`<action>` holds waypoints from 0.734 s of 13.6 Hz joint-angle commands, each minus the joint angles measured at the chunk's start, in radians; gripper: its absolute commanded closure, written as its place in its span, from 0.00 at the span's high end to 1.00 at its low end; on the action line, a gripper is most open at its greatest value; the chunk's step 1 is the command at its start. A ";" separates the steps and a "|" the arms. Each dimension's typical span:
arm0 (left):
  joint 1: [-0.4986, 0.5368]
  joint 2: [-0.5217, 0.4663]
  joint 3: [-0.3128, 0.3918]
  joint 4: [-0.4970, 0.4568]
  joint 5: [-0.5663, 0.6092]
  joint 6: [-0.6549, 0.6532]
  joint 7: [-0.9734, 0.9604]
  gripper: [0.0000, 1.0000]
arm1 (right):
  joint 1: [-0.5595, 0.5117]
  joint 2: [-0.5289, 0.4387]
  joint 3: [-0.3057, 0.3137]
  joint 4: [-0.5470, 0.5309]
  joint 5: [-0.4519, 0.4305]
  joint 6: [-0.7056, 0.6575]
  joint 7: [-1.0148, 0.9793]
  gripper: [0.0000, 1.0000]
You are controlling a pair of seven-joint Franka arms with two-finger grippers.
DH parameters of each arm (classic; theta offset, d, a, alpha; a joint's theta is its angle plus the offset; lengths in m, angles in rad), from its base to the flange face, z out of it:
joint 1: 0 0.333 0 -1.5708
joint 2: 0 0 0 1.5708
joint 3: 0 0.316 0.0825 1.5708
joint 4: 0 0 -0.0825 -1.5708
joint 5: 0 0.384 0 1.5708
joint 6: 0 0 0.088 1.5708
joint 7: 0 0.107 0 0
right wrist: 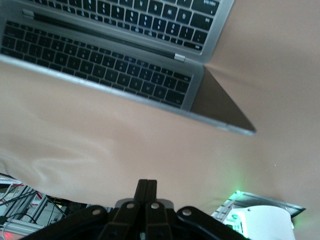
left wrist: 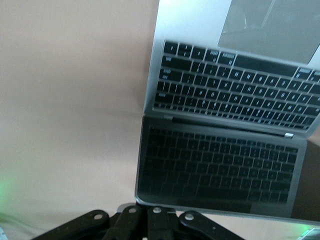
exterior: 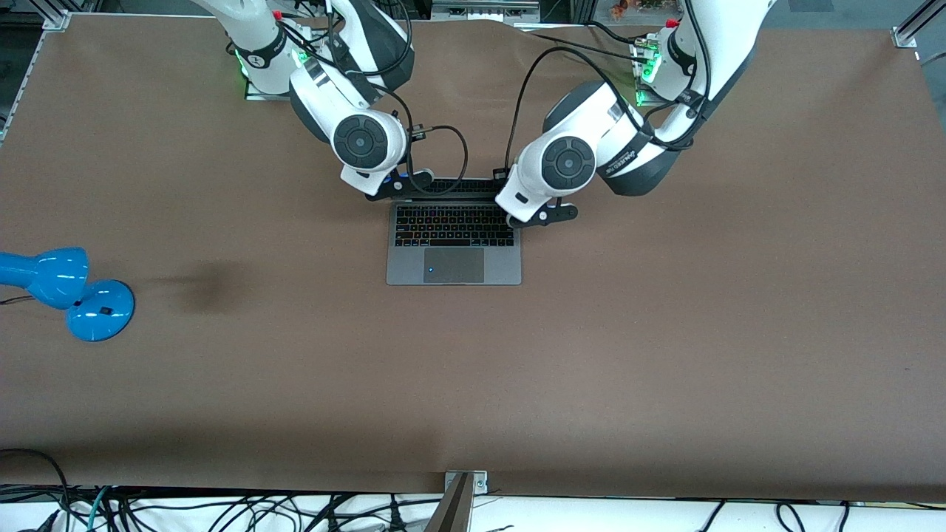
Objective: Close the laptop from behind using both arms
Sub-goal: 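Lower both grippers behind the laptop screen onto its back edge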
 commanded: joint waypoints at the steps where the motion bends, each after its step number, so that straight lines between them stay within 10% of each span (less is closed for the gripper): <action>1: -0.004 0.078 -0.003 0.076 0.036 0.001 0.001 0.00 | -0.007 0.048 -0.003 0.076 -0.032 -0.005 0.011 0.00; 10: -0.017 0.131 0.025 0.109 0.076 0.018 -0.001 0.00 | -0.020 0.180 -0.060 0.204 -0.101 0.044 -0.002 0.00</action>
